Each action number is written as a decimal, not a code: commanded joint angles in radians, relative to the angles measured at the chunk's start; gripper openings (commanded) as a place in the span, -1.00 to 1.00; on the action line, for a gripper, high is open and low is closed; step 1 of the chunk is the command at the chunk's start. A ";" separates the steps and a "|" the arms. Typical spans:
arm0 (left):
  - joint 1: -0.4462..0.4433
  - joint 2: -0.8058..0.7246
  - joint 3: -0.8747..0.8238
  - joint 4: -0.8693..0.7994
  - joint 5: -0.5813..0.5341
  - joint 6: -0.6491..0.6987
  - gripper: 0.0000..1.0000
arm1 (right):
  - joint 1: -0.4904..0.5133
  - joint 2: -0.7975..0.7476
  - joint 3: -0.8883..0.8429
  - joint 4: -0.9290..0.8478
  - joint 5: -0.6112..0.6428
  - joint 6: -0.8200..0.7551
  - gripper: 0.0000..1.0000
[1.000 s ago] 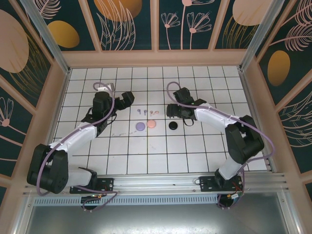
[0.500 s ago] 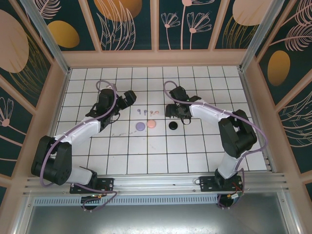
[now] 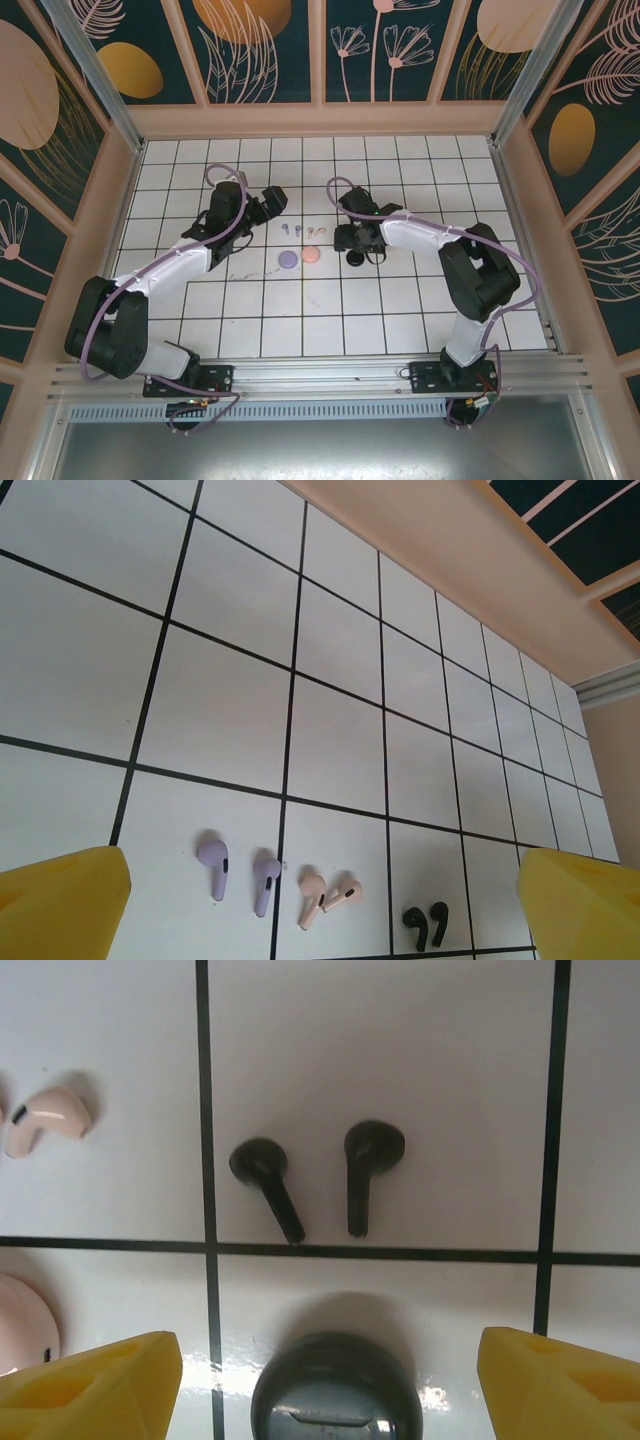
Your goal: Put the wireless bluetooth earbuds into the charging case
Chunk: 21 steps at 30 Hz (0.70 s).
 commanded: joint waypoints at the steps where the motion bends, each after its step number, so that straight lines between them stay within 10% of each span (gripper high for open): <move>1: -0.007 -0.028 0.036 -0.032 -0.026 -0.021 0.97 | 0.021 0.008 -0.025 -0.018 0.033 0.033 0.56; 21: -0.009 -0.023 0.012 0.014 0.008 -0.014 0.97 | 0.075 0.067 -0.036 -0.026 0.118 0.063 0.21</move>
